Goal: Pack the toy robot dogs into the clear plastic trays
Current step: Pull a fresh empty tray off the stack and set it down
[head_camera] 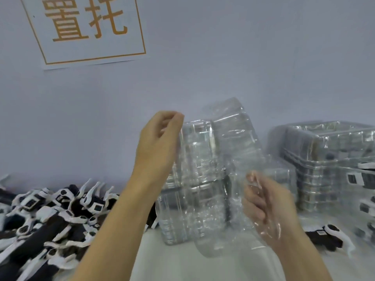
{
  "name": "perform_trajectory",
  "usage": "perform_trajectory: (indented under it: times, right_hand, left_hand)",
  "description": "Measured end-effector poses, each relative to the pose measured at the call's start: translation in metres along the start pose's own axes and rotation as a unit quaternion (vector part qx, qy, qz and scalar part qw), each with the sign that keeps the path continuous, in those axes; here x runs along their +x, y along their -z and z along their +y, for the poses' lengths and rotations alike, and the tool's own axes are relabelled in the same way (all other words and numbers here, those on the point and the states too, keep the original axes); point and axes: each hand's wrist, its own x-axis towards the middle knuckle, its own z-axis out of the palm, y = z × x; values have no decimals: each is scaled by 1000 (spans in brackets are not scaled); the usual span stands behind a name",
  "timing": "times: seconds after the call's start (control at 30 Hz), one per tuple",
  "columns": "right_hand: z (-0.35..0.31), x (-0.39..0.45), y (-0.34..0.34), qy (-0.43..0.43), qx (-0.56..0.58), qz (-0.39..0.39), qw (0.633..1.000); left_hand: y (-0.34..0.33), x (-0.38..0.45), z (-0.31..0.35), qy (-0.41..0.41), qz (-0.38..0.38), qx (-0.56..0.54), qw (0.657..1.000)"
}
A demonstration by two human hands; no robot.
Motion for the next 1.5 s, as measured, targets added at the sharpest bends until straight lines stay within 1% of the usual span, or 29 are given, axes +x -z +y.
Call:
perform_trajectory:
  times: [0.1,0.2,0.27,0.33,0.4,0.53,0.63,0.73,0.87,0.93,0.97,1.07,1.17,1.23,1.3,1.33,1.4,1.43,1.5]
  right_hand:
    - [15,1,-14,-11,-44,-31,998]
    - [33,1,-27,-25,-84,-76,993]
    - [44,0,-34,-48,-95,-95,990]
    - [53,0,-38,-51,-126,-101,986]
    - [59,2,-39,-39,-183,-75,980]
    - [61,6,-31,-3,-316,-1,949]
    - [60,6,-31,-1,-342,10,940]
    - [57,4,-34,-29,-331,-19,943]
    - [50,0,-26,-123,-273,-110,948]
    - [49,-1,-22,-132,-274,-132,943]
    - [48,-1,-21,-116,-289,-133,941]
    - [41,1,-18,-70,-335,-142,929]
    - [31,0,-8,-79,-353,-182,914]
    - [27,-2,2,-98,-400,-203,888]
    - [28,-2,5,-116,-441,-216,863]
    - [30,-2,5,-119,-443,-214,862]
    - [37,0,1,-114,-425,-197,876]
    - [41,1,0,-110,-413,-186,885]
    - [49,1,-2,-118,-372,-162,906]
  left_hand:
    - [25,-48,-21,93,43,-61,993]
    - [45,-79,-41,176,94,-65,978]
    - [59,-84,-53,229,103,-72,965]
    - [71,-84,-63,265,94,-96,955]
    - [80,-84,-70,270,83,-113,953]
    - [91,-84,-82,250,120,-59,959]
    - [93,-83,-87,235,111,-75,963]
    - [93,-83,-93,229,115,-124,959]
    - [95,-80,-98,230,138,-178,947]
    - [92,-79,-96,215,134,-191,948]
    - [91,-79,-96,212,126,-192,950]
    - [92,-77,-96,221,80,-149,961]
    - [103,-78,-96,263,29,-157,952]
    - [105,-78,-99,285,-39,-102,952]
    - [103,-80,-104,317,-109,-24,942]
    - [102,-82,-105,324,-141,5,936]
    - [98,-88,-107,313,-194,12,930]
    - [96,-91,-108,312,-192,-3,930]
    - [92,-93,-111,336,-136,-60,930]
